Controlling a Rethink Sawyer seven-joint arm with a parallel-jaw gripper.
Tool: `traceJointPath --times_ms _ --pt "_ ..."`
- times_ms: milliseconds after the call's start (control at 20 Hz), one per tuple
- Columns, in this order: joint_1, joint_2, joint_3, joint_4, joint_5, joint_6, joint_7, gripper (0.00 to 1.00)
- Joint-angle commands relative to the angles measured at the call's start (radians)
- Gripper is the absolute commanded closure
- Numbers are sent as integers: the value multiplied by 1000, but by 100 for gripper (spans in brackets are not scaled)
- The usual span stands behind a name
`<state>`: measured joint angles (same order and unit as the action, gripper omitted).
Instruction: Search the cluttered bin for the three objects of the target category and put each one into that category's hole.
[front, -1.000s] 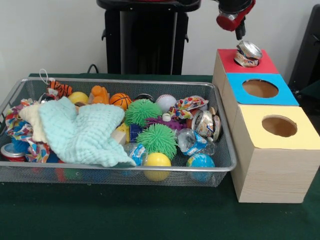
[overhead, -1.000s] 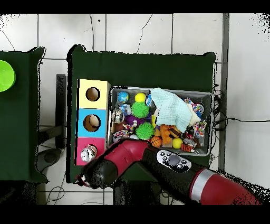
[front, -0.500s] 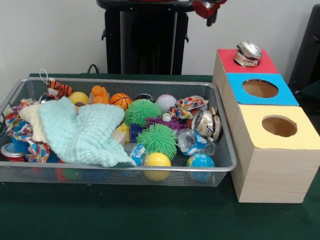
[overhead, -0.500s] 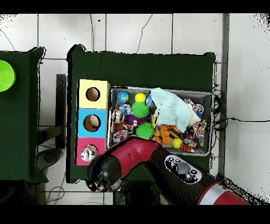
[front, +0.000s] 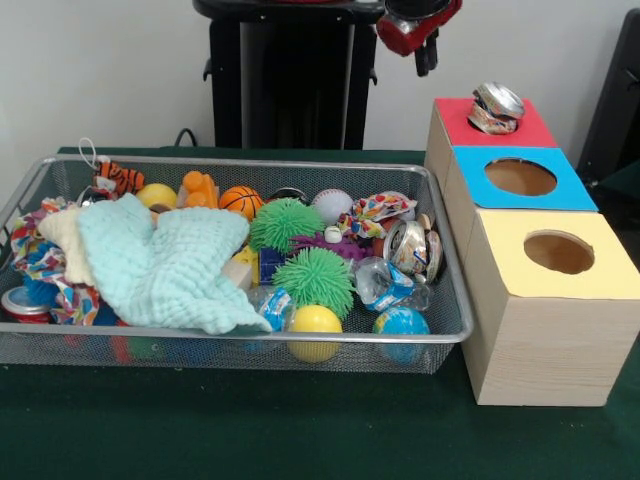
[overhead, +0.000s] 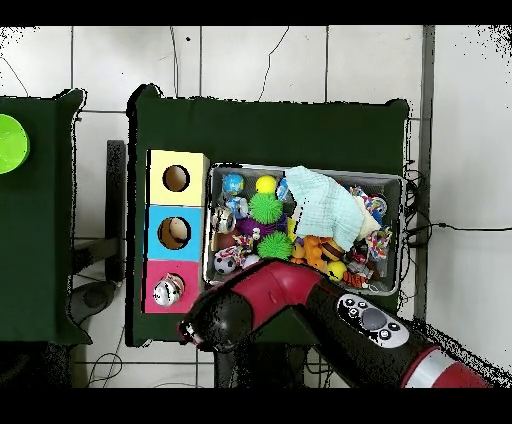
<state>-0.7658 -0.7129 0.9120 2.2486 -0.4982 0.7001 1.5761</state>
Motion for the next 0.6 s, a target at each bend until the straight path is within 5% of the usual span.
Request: traceJointPath --times_ms 50,200,600 --pt "-119 207 67 -144 -48 -151 -168 100" --pt "-153 279 99 -166 -59 -138 -236 100" --pt "-200 305 126 -185 -40 31 -289 100"
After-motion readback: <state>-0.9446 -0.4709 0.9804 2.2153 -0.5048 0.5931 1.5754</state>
